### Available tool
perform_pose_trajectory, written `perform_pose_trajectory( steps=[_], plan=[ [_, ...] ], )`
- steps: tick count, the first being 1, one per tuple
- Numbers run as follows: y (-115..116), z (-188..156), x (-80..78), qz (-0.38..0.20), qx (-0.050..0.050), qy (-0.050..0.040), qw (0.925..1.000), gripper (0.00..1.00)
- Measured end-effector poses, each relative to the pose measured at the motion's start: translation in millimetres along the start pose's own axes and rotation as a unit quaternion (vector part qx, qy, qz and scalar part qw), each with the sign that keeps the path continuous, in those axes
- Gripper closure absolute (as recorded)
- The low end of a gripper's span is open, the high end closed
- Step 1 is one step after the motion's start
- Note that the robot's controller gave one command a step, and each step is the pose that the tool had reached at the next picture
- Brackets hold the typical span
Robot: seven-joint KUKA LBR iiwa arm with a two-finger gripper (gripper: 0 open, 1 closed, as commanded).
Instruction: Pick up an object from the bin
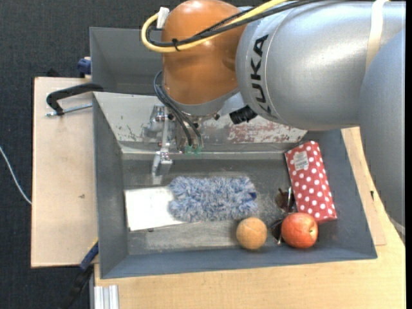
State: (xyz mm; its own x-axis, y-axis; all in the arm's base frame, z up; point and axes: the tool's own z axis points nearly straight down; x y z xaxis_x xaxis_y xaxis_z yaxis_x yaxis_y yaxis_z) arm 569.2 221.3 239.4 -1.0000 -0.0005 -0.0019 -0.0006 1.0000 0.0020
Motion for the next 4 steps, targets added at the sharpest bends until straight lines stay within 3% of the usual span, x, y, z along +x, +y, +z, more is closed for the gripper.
perform_pose_trajectory(
  steps=[1, 2, 3, 4],
  plan=[
    [-34.6, 65.7, -0.5, -0.029, 0.000, -0.0020, 0.9996, 0.00],
    [-83.9, 82.8, -1.4, 0.010, 0.001, 0.0023, 0.9999, 0.00],
    [-120.2, 112.0, 11.8, -0.126, 0.000, -0.0002, 0.9920, 0.00],
    [-146.2, 147.8, -1.9, -0.082, 0.000, 0.0008, 0.9966, 0.00]
  ],
)
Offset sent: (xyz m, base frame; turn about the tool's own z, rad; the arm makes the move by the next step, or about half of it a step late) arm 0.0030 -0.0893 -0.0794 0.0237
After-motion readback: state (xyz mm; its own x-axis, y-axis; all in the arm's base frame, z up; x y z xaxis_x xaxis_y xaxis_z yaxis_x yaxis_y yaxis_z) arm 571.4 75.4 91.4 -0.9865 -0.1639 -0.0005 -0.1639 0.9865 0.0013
